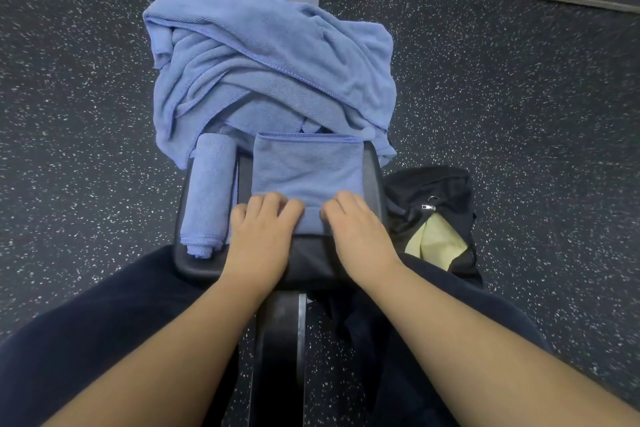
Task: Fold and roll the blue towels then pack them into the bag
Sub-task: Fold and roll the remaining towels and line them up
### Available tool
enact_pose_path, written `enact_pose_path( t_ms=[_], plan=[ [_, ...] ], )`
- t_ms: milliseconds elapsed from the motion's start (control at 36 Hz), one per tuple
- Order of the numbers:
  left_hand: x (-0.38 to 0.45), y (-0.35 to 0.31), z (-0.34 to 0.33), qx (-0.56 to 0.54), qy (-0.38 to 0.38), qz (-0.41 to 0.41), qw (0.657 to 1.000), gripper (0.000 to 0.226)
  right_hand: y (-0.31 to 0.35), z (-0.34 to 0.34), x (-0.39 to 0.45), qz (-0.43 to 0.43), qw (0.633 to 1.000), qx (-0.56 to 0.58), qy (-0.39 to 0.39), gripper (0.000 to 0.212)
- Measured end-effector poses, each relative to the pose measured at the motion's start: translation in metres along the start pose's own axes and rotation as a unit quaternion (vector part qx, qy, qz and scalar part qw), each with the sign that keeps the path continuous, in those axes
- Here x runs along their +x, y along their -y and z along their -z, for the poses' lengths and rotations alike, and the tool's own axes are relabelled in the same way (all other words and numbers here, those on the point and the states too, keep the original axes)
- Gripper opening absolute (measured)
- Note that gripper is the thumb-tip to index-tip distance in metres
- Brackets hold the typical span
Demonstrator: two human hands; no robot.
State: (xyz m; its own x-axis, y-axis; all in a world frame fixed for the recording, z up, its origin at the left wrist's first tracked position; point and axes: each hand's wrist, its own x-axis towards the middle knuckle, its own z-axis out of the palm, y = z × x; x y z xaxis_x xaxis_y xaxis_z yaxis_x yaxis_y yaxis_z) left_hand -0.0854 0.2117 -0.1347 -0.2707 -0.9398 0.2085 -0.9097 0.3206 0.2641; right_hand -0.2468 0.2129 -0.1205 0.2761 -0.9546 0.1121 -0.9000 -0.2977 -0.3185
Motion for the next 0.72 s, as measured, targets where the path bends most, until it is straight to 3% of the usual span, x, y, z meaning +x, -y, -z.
enact_pose_path(
  t_ms=[333, 417, 500, 639, 722],
  plan=[
    [0.000, -0.003, 0.004, 0.005, -0.020, 0.000, 1.000, 0.019, 0.002, -0.007, 0.001, -0.025, 0.997, -0.074, -0.021, 0.019],
    [0.000, -0.005, 0.004, 0.022, -0.002, -0.001, 1.000, 0.029, 0.000, -0.009, 0.000, -0.026, 0.994, -0.108, -0.011, 0.032],
    [0.001, -0.004, 0.004, 0.020, 0.019, 0.004, 1.000, 0.045, -0.003, -0.010, 0.001, -0.018, 0.991, -0.130, -0.016, 0.027],
    [0.006, 0.004, 0.002, -0.019, 0.013, -0.014, 1.000, 0.038, -0.007, -0.006, 0.005, -0.031, 0.996, -0.082, 0.010, 0.026],
    [0.009, 0.005, 0.004, -0.020, 0.027, -0.011, 0.999, 0.036, -0.009, -0.002, 0.007, -0.046, 0.997, -0.048, 0.042, 0.039]
  ],
)
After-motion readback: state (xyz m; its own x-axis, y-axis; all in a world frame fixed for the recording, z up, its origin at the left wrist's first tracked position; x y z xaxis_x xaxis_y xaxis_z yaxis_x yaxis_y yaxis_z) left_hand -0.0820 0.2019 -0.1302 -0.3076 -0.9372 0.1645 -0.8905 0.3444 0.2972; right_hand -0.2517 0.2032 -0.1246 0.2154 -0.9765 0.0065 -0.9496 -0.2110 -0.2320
